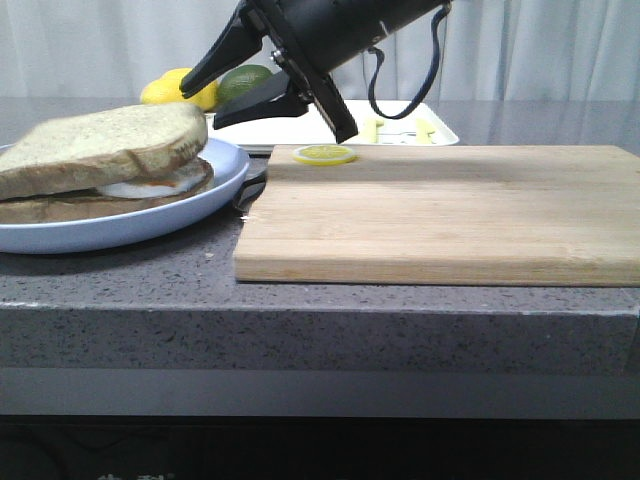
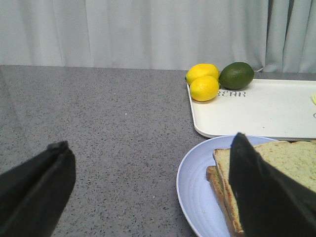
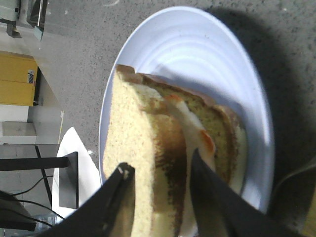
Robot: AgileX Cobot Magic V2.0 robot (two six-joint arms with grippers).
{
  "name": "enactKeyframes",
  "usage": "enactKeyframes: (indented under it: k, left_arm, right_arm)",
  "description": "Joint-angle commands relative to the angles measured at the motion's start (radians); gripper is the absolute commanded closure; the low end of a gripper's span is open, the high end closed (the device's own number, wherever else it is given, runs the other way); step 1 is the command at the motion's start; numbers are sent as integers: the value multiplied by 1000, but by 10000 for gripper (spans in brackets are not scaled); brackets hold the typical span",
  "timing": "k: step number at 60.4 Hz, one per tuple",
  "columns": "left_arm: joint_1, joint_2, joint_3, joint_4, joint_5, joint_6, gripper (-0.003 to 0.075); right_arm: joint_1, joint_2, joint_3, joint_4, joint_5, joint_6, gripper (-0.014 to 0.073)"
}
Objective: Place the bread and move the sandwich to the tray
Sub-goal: 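Open the right gripper and withdraw it from the sandwich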
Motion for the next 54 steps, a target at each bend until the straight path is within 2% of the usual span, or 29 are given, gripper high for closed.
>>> enactKeyframes:
  k: [1, 10, 15, 20, 23, 31, 39, 45, 54]
  left_arm:
    - [1, 9, -36, 1, -78, -7, 100]
    - [1, 9, -36, 1, -78, -7, 100]
    - [1, 9, -36, 1, -78, -7, 100]
    - [1, 9, -36, 1, -78, -7, 100]
    - [1, 9, -36, 1, -78, -7, 100]
    - [1, 9, -36, 1, -78, -7, 100]
    - [1, 9, -36, 1, -78, -7, 100]
    - [1, 9, -36, 1, -78, -7, 100]
    - [1, 9, -36, 1, -78, -7, 100]
  right_arm:
    - [-35, -71, -36, 36, 37, -11, 288]
    - [-124, -114, -36, -80, 130, 10, 372]
    - [-177, -160, -36, -231, 165, 59, 479]
    - [-219, -226, -36, -456, 191, 131, 614]
    - [-241, -265, -36, -577, 203, 174, 666]
    - [-304, -375, -34, -851, 248, 280, 652]
    - [-382, -496, -14, -1045, 280, 338, 652]
    - [-430, -599, 40, -1110, 251, 350, 652]
    - [-464, -790, 219, -1156, 56, 349, 652]
